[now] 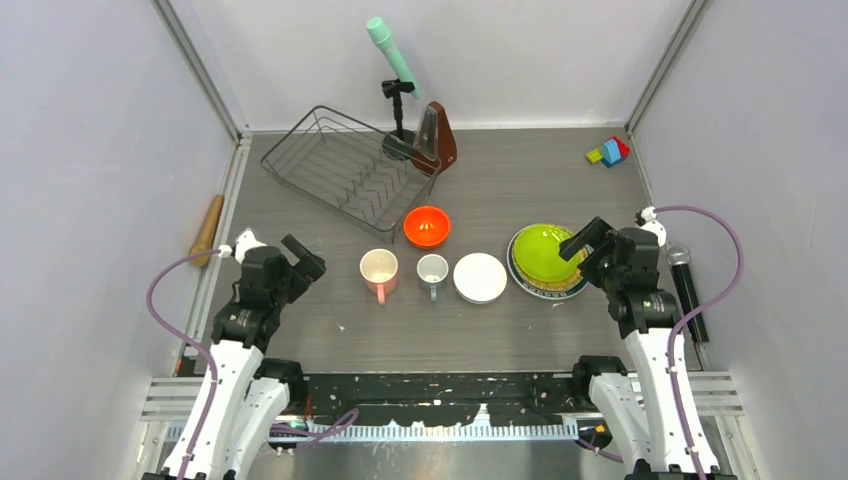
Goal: Load the mixed dishes into the dish rack
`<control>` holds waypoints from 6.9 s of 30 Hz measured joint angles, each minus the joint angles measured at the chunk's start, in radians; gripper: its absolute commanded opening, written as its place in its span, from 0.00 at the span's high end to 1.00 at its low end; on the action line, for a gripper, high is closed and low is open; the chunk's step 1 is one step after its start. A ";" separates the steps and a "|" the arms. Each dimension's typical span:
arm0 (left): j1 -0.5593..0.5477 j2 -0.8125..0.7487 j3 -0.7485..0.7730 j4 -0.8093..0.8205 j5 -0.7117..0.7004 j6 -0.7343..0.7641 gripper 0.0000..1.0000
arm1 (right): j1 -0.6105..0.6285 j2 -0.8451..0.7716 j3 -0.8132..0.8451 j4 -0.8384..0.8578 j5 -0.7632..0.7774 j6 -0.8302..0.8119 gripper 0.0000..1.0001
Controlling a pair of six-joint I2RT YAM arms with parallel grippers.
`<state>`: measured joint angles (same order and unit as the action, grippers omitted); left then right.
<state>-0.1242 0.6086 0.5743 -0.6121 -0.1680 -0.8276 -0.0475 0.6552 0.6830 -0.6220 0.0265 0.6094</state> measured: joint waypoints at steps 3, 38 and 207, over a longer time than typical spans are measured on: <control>0.000 -0.003 0.000 0.000 0.017 0.007 0.01 | 0.000 0.013 -0.014 0.001 -0.002 0.011 0.00; -0.504 0.552 0.275 0.515 0.436 0.218 0.21 | -0.163 0.452 -0.124 0.263 -0.163 0.130 0.47; -0.405 0.861 0.954 0.090 0.092 0.357 0.00 | -0.001 0.314 0.163 0.411 -0.357 0.012 1.00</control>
<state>-0.5293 1.4696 1.5288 -0.5220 -0.0761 -0.4709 -0.0486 0.9695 0.8459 -0.2108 -0.3302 0.6216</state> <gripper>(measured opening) 0.995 0.061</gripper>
